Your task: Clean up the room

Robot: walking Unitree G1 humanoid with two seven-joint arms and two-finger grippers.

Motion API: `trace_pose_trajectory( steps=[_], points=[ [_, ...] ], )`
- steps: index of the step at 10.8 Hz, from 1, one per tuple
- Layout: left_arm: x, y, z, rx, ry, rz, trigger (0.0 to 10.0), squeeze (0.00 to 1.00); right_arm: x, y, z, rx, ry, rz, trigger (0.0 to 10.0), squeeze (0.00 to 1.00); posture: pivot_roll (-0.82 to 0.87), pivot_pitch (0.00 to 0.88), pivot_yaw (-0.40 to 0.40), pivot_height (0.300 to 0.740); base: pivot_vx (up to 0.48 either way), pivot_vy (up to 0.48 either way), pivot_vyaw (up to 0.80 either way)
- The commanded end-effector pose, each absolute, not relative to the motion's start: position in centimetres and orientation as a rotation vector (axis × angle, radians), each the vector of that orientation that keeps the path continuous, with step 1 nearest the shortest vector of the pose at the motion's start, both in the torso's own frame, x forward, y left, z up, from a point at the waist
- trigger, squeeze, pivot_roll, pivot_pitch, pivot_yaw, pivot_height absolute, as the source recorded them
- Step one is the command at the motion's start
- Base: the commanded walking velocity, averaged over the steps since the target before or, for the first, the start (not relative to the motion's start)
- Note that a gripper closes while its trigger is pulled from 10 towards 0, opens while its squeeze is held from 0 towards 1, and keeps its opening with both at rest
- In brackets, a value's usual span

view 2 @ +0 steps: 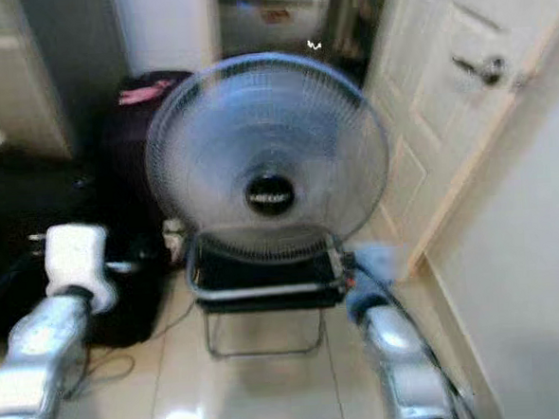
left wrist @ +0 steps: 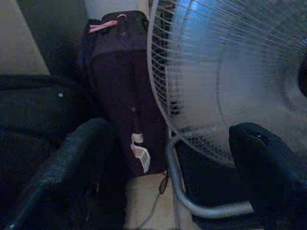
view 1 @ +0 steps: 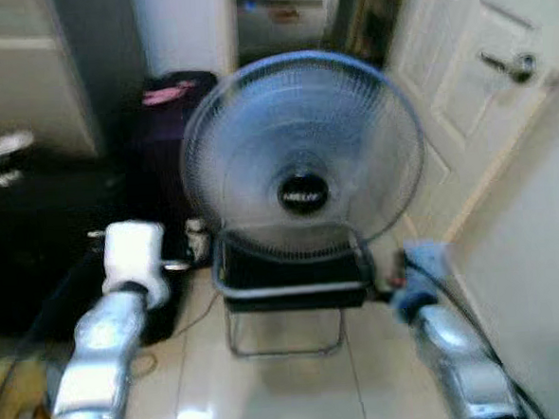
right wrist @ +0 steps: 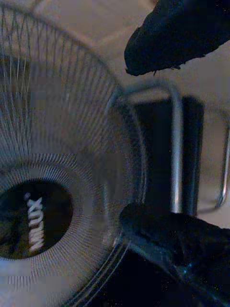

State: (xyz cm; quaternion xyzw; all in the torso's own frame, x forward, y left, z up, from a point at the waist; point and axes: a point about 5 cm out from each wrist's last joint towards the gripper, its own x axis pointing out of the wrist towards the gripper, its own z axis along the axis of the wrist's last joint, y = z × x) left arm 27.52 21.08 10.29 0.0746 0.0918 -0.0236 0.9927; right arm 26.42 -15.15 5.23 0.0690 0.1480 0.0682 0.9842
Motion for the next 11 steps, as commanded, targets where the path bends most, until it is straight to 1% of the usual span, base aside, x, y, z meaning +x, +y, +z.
trace_pose_trajectory(
  steps=[1,3,4,5,6,8,11],
  points=[
    [27.8,20.3,10.6,0.136,0.168,-0.068,10.0,0.22,26.5,-16.1,5.5,0.128,0.295,0.115,10.0,0.0,-0.01,0.0,-0.035,0.74,0.0,0.0,0.0],
    [27.8,20.3,10.6,0.135,0.169,-0.07,10.0,0.21,26.5,-16.3,5.3,0.128,0.313,0.092,10.0,0.0,-0.01,0.0,-0.035,0.74,0.0,0.0,0.0],
    [28.1,20.4,10.9,0.142,0.163,-0.078,10.0,0.16,26.8,-16.1,5.7,0.136,0.277,0.096,10.0,0.0,0.0,0.0,-0.038,0.74,0.0,0.0,0.0],
    [28.2,20.4,11.1,0.146,0.159,-0.083,10.0,0.14,26.9,-16.0,5.7,0.139,0.276,0.1,10.0,0.0,0.01,0.0,-0.039,0.74,0.0,0.0,0.0],
    [28.4,20.2,11.6,0.142,0.144,-0.105,10.0,0.0,26.8,-15.7,5.4,0.145,0.285,0.103,10.0,0.0,0.01,0.0,-0.041,0.74,0.0,0.0,0.0],
    [28.7,20.1,12.1,0.124,0.13,-0.118,10.0,0.0,26.8,-14.8,5.5,0.129,0.283,0.155,10.0,0.0,0.02,0.0,-0.036,0.74,0.0,0.0,0.0],
    [29.5,20.0,14.4,0.085,0.063,-0.149,10.0,0.0,27.0,-15.0,5.6,0.134,0.28,0.138,10.0,0.0,0.02,0.0,-0.036,0.74,0.0,0.0,0.0]
  ],
)
